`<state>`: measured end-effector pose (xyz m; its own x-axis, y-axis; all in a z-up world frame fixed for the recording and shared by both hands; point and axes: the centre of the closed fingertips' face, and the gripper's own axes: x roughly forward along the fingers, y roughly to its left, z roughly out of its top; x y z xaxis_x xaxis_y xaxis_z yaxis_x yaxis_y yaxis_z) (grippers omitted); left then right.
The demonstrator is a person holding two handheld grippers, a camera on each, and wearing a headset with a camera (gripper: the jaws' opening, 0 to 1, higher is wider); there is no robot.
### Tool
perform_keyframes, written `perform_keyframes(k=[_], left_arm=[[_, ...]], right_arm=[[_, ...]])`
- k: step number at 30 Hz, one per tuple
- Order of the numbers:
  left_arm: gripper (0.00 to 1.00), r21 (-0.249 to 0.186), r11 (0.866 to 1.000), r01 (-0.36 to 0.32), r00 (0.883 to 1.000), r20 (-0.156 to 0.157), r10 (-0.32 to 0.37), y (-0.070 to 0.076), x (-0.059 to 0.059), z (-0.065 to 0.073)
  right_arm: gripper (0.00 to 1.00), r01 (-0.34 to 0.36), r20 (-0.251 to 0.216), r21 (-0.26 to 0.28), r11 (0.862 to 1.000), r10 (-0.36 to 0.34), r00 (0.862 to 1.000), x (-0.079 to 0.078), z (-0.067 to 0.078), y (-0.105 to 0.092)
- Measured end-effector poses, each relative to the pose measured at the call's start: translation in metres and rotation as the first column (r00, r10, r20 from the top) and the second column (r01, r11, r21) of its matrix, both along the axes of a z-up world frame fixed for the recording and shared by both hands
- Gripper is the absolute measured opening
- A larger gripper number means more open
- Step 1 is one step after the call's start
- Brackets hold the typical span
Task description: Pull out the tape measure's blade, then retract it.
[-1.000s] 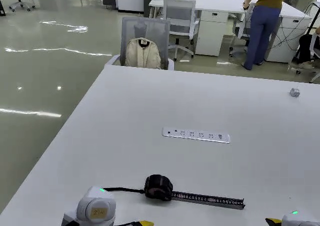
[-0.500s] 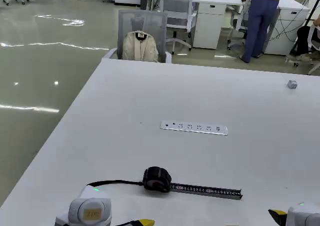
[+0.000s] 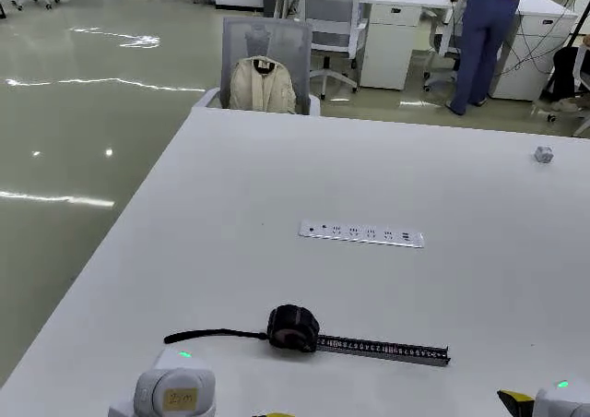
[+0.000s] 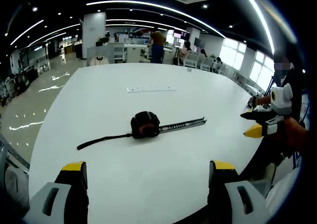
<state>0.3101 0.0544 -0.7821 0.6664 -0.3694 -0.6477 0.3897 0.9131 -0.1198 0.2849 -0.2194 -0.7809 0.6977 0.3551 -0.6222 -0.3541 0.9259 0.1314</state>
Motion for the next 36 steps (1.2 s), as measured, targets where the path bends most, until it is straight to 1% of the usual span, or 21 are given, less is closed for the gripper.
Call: perform_keyframes(k=[1,5,6,7,10,11,12,14,15,16,18,20,21,26,27,29,31,36], left_arm=[[1.0,0.0,1.0,-0.001,1.0,-0.001,0.001,0.0,0.0,0.0],[0.99,0.014,1.0,-0.022,1.0,-0.001,0.022,-0.001,-0.001,0.009],[0.98,0.028,0.999,-0.042,0.999,0.022,0.042,0.001,0.002,0.017],[0.97,0.031,0.999,-0.043,0.999,0.024,0.042,0.0,0.002,0.019],[0.95,0.022,0.999,-0.048,0.999,0.027,0.047,-0.003,0.004,0.022],[0.95,0.004,0.999,-0.044,0.999,0.022,0.044,-0.006,0.003,0.022],[0.95,-0.007,0.999,-0.05,0.999,0.006,0.05,-0.008,0.003,0.02],[0.96,-0.005,0.999,-0.05,0.999,0.002,0.05,-0.011,0.003,0.018],[0.96,-0.009,0.999,-0.049,0.999,-0.006,0.049,-0.013,0.003,0.016],[0.96,-0.015,0.998,-0.055,0.998,-0.006,0.055,-0.014,0.003,0.016],[0.96,-0.006,0.999,-0.049,0.999,-0.004,0.049,-0.018,0.002,0.014],[0.96,-0.013,0.999,-0.038,0.999,-0.016,0.038,-0.022,0.002,0.01],[0.96,-0.006,0.999,-0.035,0.999,-0.021,0.035,-0.024,0.002,0.007],[0.96,0.012,0.999,-0.034,0.999,-0.014,0.034,-0.029,0.004,0.005],[0.96,0.002,1.0,-0.029,0.999,-0.026,0.029,-0.032,0.004,0.003],[0.96,0.004,1.0,-0.029,0.999,-0.03,0.029,-0.035,0.006,0.0],[0.96,0.013,0.999,-0.033,0.999,-0.019,0.033,-0.037,0.01,0.0],[0.96,0.022,0.999,-0.033,0.999,-0.022,0.034,-0.042,0.016,-0.004]], right_arm=[[0.86,0.0,0.0,0.0,1.0,0.0,1.0,0.0,0.0,0.0],[0.86,0.013,0.004,0.002,1.0,-0.013,1.0,-0.006,0.004,-0.004],[0.86,0.022,0.008,0.006,1.0,-0.022,1.0,-0.007,0.006,-0.006],[0.86,0.025,0.009,0.005,1.0,-0.025,1.0,-0.008,0.006,-0.007],[0.85,0.028,0.009,0.005,1.0,-0.029,1.0,-0.008,0.005,-0.009],[0.85,0.025,0.007,0.003,1.0,-0.025,1.0,-0.008,0.005,-0.009],[0.85,0.024,0.005,0.001,1.0,-0.024,1.0,-0.009,0.004,-0.009],[0.85,0.023,0.013,-0.004,1.0,-0.023,1.0,-0.008,0.005,-0.009],[0.84,0.021,0.013,-0.005,1.0,-0.021,1.0,-0.007,0.005,-0.009],[0.84,0.015,0.012,-0.006,1.0,-0.015,1.0,-0.007,0.004,-0.008],[0.84,0.005,0.011,-0.011,1.0,-0.005,1.0,-0.005,0.003,-0.006],[0.84,0.0,0.012,-0.012,1.0,0.0,1.0,-0.004,0.002,-0.005],[0.84,-0.006,0.012,-0.011,1.0,0.006,1.0,-0.003,0.001,-0.005],[0.83,-0.019,0.007,-0.016,1.0,0.019,1.0,-0.001,-0.002,-0.004],[0.83,-0.027,0.002,-0.023,0.999,0.027,1.0,-0.001,-0.004,-0.004],[0.83,-0.038,-0.004,-0.032,0.999,0.037,0.999,0.0,-0.008,-0.003],[0.82,-0.043,-0.007,-0.03,0.999,0.042,0.999,0.001,-0.009,-0.004],[0.82,-0.054,-0.017,-0.041,0.998,0.054,0.998,0.004,-0.013,-0.006]])
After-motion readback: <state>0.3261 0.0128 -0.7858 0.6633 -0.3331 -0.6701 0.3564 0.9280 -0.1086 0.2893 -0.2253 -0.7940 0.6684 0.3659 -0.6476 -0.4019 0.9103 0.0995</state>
